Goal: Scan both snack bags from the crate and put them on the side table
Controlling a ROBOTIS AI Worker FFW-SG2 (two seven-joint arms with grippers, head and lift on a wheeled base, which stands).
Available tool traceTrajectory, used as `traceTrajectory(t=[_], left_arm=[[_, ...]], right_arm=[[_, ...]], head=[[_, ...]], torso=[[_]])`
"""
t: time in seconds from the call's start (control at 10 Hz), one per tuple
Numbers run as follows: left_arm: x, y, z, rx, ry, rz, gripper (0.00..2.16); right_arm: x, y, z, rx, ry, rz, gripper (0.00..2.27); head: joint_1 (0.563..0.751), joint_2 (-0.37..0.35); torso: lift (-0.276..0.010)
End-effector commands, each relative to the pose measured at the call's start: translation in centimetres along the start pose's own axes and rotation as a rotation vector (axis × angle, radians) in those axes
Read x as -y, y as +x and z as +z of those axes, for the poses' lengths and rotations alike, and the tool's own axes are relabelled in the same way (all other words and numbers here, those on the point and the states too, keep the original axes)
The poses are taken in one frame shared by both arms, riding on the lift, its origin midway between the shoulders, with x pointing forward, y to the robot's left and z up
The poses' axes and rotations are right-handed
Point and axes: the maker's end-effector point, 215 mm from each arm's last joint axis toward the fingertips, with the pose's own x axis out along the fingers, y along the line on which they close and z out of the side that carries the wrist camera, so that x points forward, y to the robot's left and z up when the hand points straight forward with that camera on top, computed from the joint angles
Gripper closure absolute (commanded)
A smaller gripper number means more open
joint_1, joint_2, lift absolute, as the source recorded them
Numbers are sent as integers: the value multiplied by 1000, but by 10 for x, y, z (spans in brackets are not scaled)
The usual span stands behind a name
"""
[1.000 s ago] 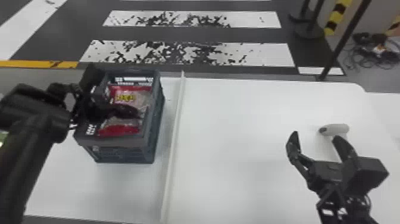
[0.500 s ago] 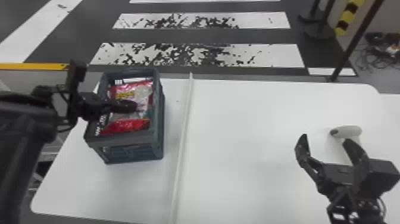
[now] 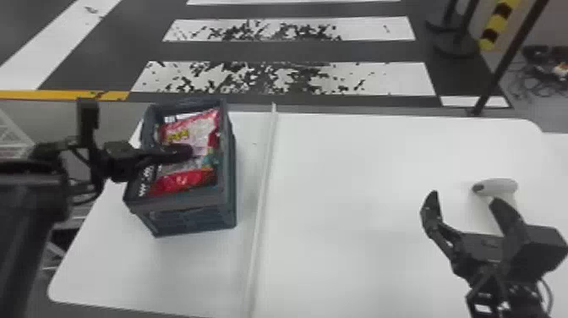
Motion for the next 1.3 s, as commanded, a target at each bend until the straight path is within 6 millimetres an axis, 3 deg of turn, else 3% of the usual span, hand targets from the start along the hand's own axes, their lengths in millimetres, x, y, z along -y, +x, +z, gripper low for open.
traceTrajectory(t=[0.0,0.2,0.6,0.9,1.2], left_arm=[[-1,-14,6,77,-39,0,2132],[2,-25,6,144,-70,-4,2132],[27,-33,47,253,-46,7,2135],[67,-30,105,331,-32,-11,2135],[126,1,141,404,-27,-61,2135]], right_arm=[[-1,0,-1,-7,-2,1,39],[0,0,-1,-8,-3,-5,39],[-1,-3,3,-8,-5,-5,39],[-1,-5,1,-16,-9,-7,43],[5,-6,1,-16,-14,-24,43]], head=[[695,97],[695,108],[695,113],[695,85],[695,27]], torso=[[-87],[-87],[-87],[-87],[-87]])
